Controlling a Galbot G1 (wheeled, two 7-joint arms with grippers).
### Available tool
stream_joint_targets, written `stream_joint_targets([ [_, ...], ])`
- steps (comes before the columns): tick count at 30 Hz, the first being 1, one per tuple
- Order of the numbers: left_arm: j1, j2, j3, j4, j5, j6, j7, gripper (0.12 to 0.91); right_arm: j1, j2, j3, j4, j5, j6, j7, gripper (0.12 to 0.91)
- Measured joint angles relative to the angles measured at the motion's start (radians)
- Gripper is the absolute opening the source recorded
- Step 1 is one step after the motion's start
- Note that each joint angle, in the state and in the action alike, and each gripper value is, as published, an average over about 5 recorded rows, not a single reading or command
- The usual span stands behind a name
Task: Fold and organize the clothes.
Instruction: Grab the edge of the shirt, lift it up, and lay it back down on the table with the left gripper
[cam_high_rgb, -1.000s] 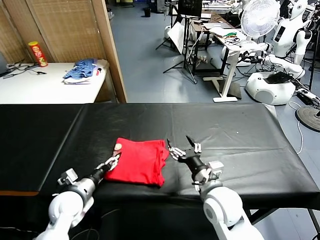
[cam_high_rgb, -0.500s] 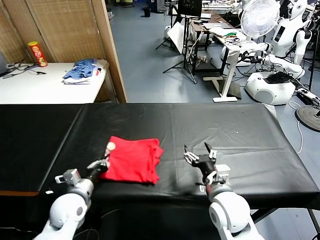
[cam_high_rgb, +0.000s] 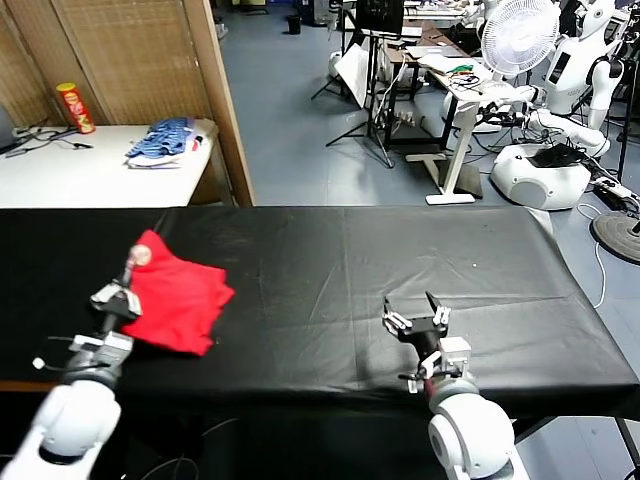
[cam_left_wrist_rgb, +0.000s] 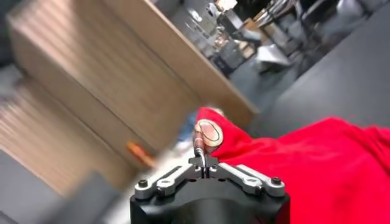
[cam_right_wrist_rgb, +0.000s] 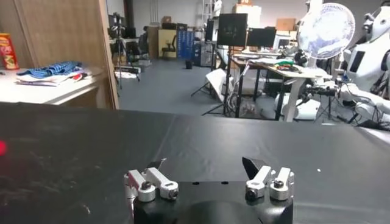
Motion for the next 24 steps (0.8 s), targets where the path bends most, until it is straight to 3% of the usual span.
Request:
stream_joint_targets([
  [4,0.013,0.001,0.019,-0.055,-0.045,-0.016,0.005,0.142,-0.008,0.004,-0.002,-0.005,-0.002,0.002,-0.006,0.798],
  [10,-0.006,-0.068,0.182,-0.074,-0.322,-0.043,0.031,0.142,-0.03,-0.004,0.017,-0.002,-0.005,0.002,-0.016,0.798],
  [13,-0.023,-0.114,0.276,-0.05,-0.417,-0.047,0.028,0.142,-0.037,-0.014,0.029,0.0,0.001,0.001,-0.029,0.798],
  [17,-0.05,-0.162,0.373,-0.011,-0.42,-0.094,0.012,0.15,-0.037,-0.033,0.029,0.001,0.047,-0.017,-0.07,0.798],
  [19,-0.057,-0.171,0.405,0.006,-0.395,-0.131,0.024,0.164,-0.03,-0.045,0.02,-0.001,0.082,-0.035,-0.096,0.798],
  [21,-0.056,-0.17,0.423,0.016,-0.377,-0.168,0.047,0.229,-0.02,-0.057,0.008,-0.008,0.121,-0.055,-0.117,0.798],
  [24,-0.044,-0.159,0.43,0.011,-0.383,-0.227,0.099,0.412,-0.001,-0.068,-0.015,-0.027,0.186,-0.077,-0.125,0.798],
])
